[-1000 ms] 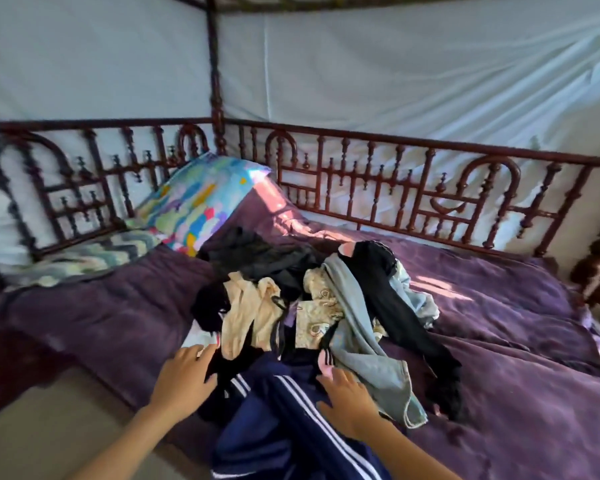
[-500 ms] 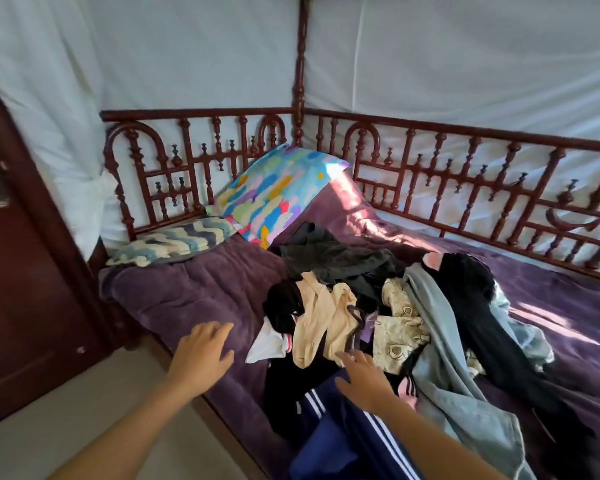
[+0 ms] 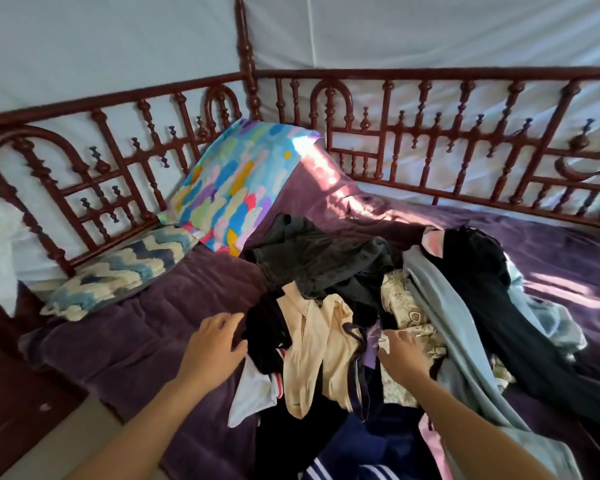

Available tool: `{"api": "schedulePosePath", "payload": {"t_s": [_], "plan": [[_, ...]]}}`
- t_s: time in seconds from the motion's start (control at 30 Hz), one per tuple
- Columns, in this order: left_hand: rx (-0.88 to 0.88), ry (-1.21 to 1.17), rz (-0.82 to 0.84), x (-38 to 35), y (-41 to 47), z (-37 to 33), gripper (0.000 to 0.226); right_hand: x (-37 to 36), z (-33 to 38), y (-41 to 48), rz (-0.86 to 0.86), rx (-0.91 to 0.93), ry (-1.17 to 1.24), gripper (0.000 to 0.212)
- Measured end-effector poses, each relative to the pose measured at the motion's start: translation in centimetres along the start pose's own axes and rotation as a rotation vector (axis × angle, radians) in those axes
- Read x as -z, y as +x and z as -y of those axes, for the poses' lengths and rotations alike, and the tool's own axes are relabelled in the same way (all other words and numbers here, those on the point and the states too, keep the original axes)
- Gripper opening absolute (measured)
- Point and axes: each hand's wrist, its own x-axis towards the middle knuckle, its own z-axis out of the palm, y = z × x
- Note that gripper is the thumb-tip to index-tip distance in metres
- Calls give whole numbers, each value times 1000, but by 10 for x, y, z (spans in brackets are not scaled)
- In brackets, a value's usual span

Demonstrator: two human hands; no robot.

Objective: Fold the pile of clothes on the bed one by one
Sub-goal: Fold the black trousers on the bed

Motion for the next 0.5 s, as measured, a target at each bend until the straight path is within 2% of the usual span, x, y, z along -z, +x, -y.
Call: {"api": "schedulePosePath", "payload": {"t_s": [0.17,0.3,0.5], "plan": [[-34,-72,102,-39,34,1,53,-10,1,-2,33,-37,-65,47],[-162,-118,229,-68,60,-15,49,0,-18,-22,1,-141,-119,46],[-378,-138,336,-90,98,-37,50,29,-45,-64,-111,-409,-174,42]]}}
